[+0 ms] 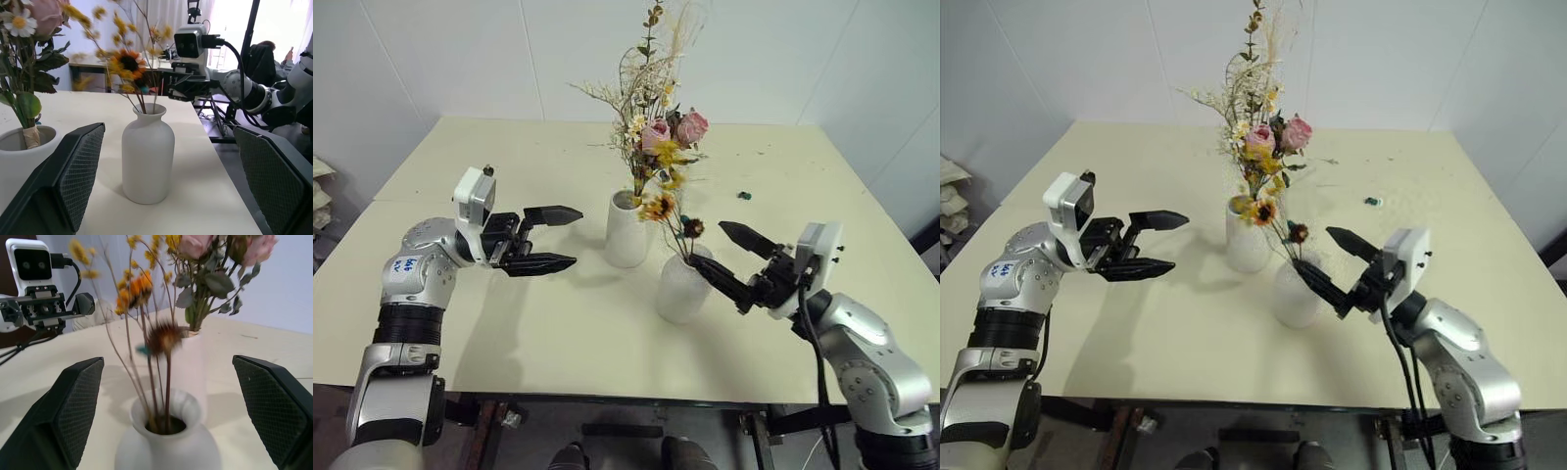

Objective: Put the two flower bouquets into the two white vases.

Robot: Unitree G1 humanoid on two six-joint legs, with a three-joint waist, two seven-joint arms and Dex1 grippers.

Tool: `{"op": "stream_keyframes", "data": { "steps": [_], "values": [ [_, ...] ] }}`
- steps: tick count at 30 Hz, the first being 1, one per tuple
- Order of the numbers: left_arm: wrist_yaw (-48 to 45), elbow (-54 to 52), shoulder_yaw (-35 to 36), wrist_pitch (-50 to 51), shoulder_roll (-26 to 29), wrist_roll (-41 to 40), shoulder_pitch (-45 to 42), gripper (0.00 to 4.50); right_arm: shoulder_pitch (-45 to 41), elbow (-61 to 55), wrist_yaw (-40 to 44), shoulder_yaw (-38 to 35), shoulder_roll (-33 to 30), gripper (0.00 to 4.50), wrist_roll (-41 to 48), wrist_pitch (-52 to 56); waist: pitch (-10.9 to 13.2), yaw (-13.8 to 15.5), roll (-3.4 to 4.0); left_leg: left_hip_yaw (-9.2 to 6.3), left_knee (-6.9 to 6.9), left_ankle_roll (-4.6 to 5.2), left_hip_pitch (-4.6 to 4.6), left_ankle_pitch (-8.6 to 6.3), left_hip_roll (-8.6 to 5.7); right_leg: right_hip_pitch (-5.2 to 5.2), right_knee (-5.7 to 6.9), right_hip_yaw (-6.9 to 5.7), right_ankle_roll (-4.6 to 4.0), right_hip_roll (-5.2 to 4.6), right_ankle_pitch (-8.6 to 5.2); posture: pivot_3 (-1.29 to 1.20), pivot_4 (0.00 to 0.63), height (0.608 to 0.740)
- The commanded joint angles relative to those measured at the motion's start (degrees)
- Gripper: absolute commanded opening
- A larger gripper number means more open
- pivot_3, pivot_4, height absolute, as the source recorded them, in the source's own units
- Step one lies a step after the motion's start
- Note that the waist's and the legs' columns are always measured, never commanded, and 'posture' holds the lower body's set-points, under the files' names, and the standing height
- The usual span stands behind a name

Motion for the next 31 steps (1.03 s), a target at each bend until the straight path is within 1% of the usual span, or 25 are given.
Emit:
{"op": "stream_keyframes", "data": {
  "steps": [1,6,9,12,14,16,20,23,26,31],
  "values": [
    [-5.1,0.6,0.5,-1.1,-0.1,0.3,-1.6,4.50,2.6,-4.5,1.2,-4.8,-4.7,4.49,2.0,1.8,0.0,0.0,0.00,0.00,0.01,0.00,0.00,0.00,0.00,0.00,0.00,0.00,0.00,0.00,0.00,0.00,0.150,0.740],
    [-5.8,2.4,0.4,-1.8,0.0,1.0,-2.2,4.50,9.2,-6.4,4.4,-13.5,-14.2,4.49,3.7,5.3,0.0,0.1,-0.01,0.00,0.00,0.01,-0.02,-0.01,0.00,0.02,-0.08,-0.01,-0.01,0.00,-0.01,0.00,0.150,0.740],
    [-4.8,6.2,1.1,-5.1,0.6,3.0,-3.6,4.50,13.9,-5.9,7.8,-21.9,-19.7,4.49,7.1,9.5,0.0,0.2,-0.01,0.00,0.01,0.02,-0.02,-0.01,-0.01,0.03,-0.12,-0.01,-0.02,0.00,-0.01,0.00,0.150,0.740],
    [-1.2,11.7,1.8,-10.6,0.7,6.4,-5.6,4.50,17.9,-4.5,10.9,-27.8,-22.5,4.49,6.8,10.7,0.0,0.0,-0.02,0.01,0.03,0.02,0.00,-0.01,-0.01,0.09,-0.17,-0.01,-0.04,-0.01,-0.02,0.00,0.150,0.740],
    [1.6,16.1,2.2,-13.9,1.6,9.2,-6.8,4.50,20.4,-3.3,12.7,-31.7,-23.5,4.49,6.2,11.3,0.0,0.1,-0.02,0.01,0.05,0.02,-0.01,-0.01,-0.01,0.09,-0.21,-0.01,-0.11,0.00,-0.06,0.00,0.150,0.740],
    [1.8,18.8,2.5,-15.4,2.0,10.4,-7.6,4.50,21.4,-2.6,13.6,-33.7,-23.8,4.49,6.4,11.5,0.0,-0.1,-0.03,0.03,0.06,0.02,-0.01,-0.01,-0.01,0.11,-0.27,-0.01,-0.13,0.00,-0.07,0.00,0.150,0.740],
    [3.8,22.4,2.2,-14.1,4.3,14.0,-7.7,4.50,23.0,-0.7,15.9,-37.2,-24.2,4.49,6.1,11.4,0.0,0.0,-0.03,0.05,0.06,0.02,-0.03,-0.01,0.00,0.11,-0.30,0.00,0.00,-0.01,0.00,0.00,0.150,0.740],
    [9.4,24.7,1.4,-12.7,5.8,18.1,-8.5,4.50,22.8,0.0,16.4,-38.3,-24.7,4.49,6.4,11.9,0.0,0.0,-0.03,0.05,0.05,0.02,-0.03,-0.01,0.00,0.10,-0.30,0.00,0.02,0.00,0.01,0.00,0.150,0.740],
    [12.4,26.1,1.7,-14.0,7.2,20.8,-8.9,4.50,23.4,-1.2,16.2,-38.7,-23.5,4.49,7.1,12.5,0.0,0.1,-0.03,0.05,0.06,0.02,-0.03,-0.01,0.00,0.11,-0.31,0.00,0.05,-0.01,0.02,0.00,0.150,0.740],
    [13.7,26.3,2.6,-14.5,7.2,21.9,-10.4,4.50,22.5,-1.7,15.2,-37.9,-23.4,4.49,8.0,12.5,0.0,0.1,-0.03,0.05,0.04,0.02,-0.04,-0.01,-0.01,0.11,-0.31,0.00,0.05,-0.01,0.02,0.00,0.150,0.740]
  ]
}}
